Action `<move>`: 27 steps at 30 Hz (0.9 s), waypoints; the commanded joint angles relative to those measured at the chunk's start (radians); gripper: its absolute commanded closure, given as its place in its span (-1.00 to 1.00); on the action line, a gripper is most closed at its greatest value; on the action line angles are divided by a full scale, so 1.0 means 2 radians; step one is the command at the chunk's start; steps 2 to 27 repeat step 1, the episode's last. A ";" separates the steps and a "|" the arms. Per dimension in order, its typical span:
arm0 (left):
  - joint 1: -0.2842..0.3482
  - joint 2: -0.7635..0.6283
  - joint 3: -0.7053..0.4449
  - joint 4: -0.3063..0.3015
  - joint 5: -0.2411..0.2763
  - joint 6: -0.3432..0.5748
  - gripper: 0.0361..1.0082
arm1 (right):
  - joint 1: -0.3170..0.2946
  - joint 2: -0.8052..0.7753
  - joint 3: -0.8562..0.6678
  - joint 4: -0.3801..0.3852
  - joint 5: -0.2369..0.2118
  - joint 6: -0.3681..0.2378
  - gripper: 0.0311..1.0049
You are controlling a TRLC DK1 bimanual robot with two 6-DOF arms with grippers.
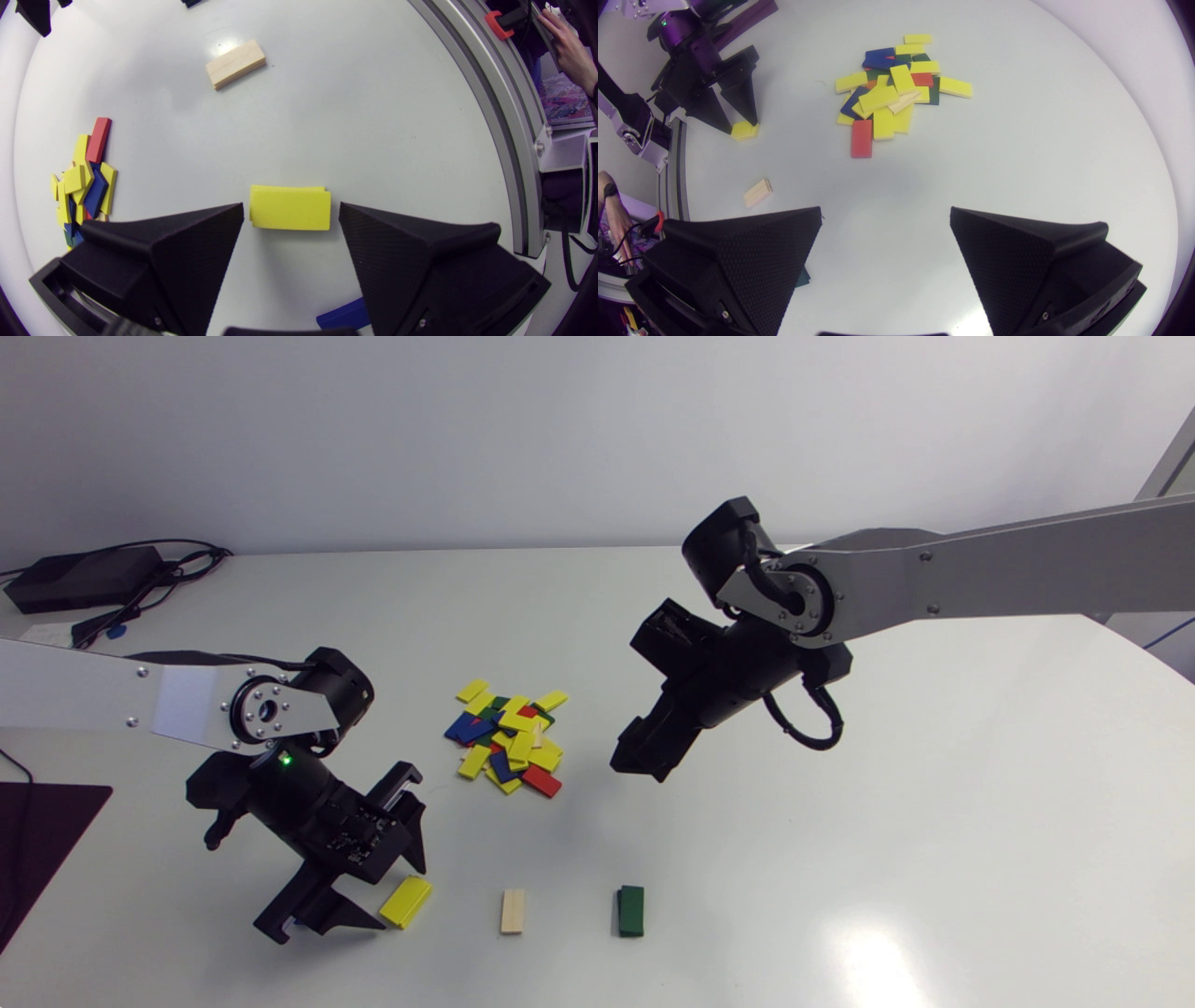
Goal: Take domino bricks one by one from the mixed stack on the table and place each onto the existing stack of the same color.
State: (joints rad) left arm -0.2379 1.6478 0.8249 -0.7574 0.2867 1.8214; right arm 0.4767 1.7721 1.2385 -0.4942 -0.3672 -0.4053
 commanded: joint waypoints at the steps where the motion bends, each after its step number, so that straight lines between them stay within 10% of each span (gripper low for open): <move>1: 0.002 0.003 0.012 -0.009 -0.001 0.010 -0.94 | 0.000 0.009 -0.014 -0.005 -0.002 -0.002 -0.92; 27: 0.002 0.003 0.012 -0.009 -0.001 0.010 -0.94 | 0.000 0.009 -0.014 -0.005 -0.002 -0.002 -0.92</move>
